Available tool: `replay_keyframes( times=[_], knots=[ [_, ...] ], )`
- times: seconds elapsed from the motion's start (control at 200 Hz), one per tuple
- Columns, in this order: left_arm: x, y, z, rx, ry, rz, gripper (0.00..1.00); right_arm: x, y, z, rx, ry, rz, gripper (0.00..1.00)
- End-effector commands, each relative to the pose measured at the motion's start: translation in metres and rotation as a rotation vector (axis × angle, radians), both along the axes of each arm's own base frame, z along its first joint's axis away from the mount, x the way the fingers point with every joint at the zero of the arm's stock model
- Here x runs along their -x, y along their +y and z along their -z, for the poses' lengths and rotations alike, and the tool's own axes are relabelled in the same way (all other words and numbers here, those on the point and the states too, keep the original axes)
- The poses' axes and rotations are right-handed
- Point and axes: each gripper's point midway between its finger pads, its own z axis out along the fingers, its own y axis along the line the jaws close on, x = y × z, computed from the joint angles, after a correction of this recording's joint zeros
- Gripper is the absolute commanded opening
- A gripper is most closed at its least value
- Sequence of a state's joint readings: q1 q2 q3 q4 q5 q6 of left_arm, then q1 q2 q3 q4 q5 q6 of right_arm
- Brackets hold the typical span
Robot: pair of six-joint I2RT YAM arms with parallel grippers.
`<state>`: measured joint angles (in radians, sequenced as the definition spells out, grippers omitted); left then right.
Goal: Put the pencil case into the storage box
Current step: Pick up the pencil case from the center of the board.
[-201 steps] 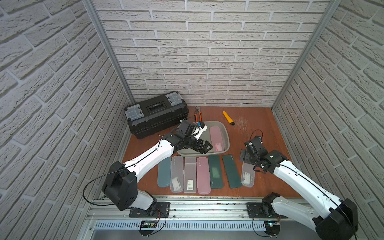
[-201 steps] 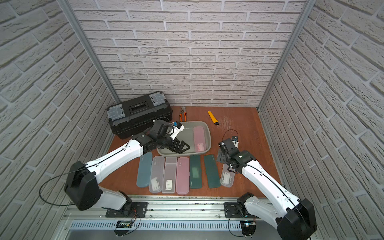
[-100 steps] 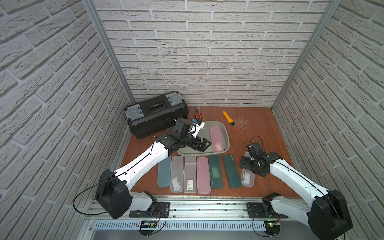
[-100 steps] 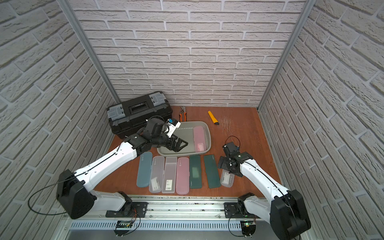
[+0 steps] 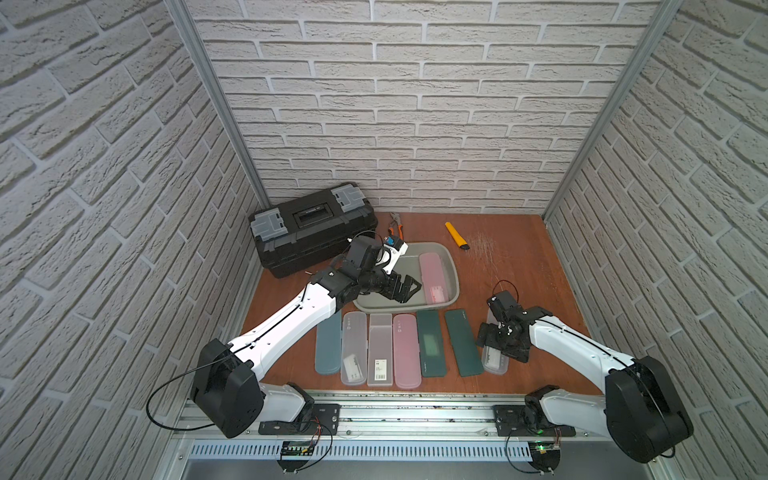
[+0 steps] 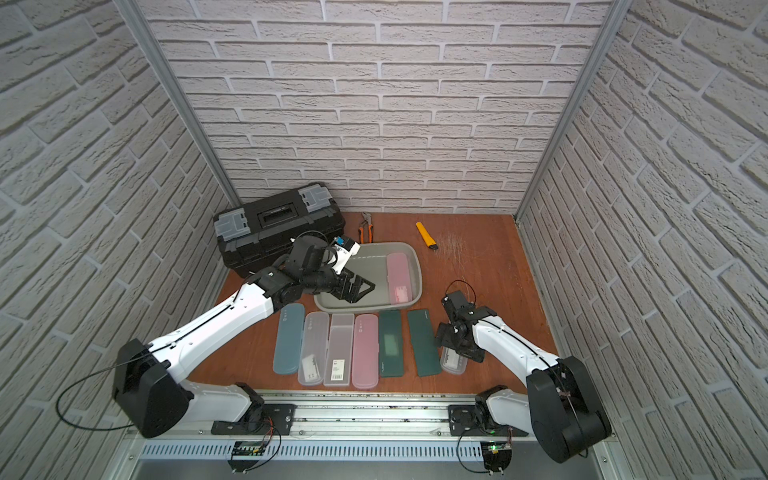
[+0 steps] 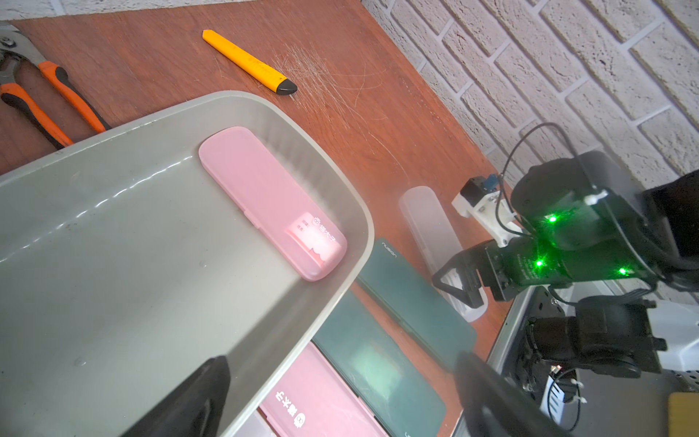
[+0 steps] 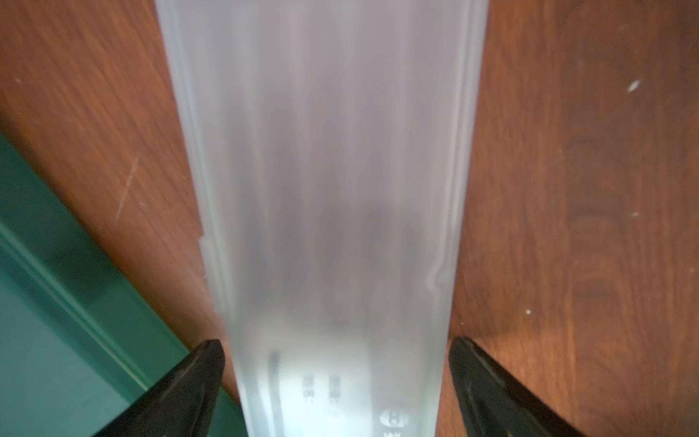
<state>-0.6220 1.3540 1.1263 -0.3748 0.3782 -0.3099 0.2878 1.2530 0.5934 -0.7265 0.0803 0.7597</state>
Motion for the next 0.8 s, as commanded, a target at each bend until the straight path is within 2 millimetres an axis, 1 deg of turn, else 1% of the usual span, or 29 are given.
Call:
replay_keyframes(
  times=[0.0,0.145,0.215,0.405,0.55,0.65,0.705,0.795],
  knots=[
    [-0.004,-0.001,-0.007,0.021,-0.027,0.005,0.98,-0.006,0.0,0.003,0.008,-0.005,-0.018,0.97],
    [-0.001,-0.002,-0.011,0.035,-0.029,0.015,0.98,-0.007,-0.002,0.005,0.025,0.004,-0.027,0.94],
    [-0.002,-0.002,-0.01,0.031,-0.031,0.011,0.98,-0.008,-0.004,0.004,0.037,-0.002,-0.028,0.89],
    [0.002,-0.007,-0.012,0.067,-0.019,0.04,0.98,-0.012,-0.009,-0.003,0.071,-0.017,-0.042,0.81],
    [0.001,-0.007,-0.01,0.059,-0.012,0.036,0.98,-0.017,-0.01,-0.009,0.078,-0.04,-0.047,0.73],
    [0.0,-0.004,-0.012,0.054,-0.025,0.026,0.98,-0.022,-0.013,-0.018,0.099,-0.064,-0.047,0.72],
    [-0.001,-0.002,-0.015,0.061,-0.031,0.016,0.98,-0.026,-0.015,-0.027,0.114,-0.087,-0.049,0.71],
    [-0.006,0.002,-0.021,0.13,-0.002,-0.006,0.98,-0.032,-0.02,-0.041,0.142,-0.122,-0.053,0.71]
  ],
)
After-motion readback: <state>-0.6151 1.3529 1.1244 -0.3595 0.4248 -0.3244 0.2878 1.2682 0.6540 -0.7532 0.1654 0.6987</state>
